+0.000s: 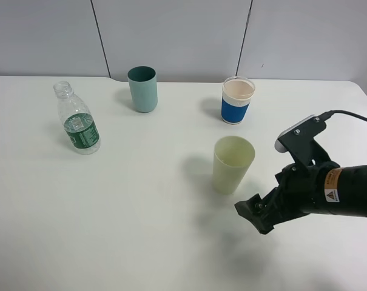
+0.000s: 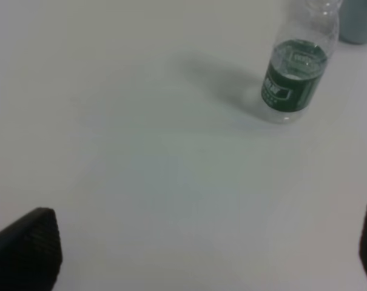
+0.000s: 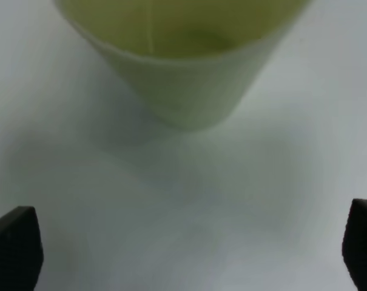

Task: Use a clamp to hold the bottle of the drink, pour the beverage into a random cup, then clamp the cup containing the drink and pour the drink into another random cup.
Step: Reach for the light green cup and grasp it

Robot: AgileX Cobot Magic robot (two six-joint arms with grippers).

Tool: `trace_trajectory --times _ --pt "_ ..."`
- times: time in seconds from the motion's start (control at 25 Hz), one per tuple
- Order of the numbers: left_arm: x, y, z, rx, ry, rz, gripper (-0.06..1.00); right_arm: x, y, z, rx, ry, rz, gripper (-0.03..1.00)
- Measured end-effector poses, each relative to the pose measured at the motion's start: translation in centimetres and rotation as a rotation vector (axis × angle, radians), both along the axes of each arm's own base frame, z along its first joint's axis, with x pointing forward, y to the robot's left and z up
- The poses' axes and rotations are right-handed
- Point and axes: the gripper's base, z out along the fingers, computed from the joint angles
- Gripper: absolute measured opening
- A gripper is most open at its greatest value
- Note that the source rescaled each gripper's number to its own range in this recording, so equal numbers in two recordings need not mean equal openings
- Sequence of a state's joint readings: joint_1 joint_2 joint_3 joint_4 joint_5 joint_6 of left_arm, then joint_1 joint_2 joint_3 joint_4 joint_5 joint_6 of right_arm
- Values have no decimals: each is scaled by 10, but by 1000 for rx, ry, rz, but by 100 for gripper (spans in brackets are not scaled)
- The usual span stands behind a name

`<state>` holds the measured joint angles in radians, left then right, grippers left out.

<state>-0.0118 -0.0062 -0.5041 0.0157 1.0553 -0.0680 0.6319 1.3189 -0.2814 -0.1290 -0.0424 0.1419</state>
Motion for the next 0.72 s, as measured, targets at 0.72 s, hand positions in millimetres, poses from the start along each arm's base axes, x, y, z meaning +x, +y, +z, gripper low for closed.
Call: trace_trajectory --times 0.72 --pt "0 0 0 -1 0 0 100 23 11 -45 -37 -84 43 100"
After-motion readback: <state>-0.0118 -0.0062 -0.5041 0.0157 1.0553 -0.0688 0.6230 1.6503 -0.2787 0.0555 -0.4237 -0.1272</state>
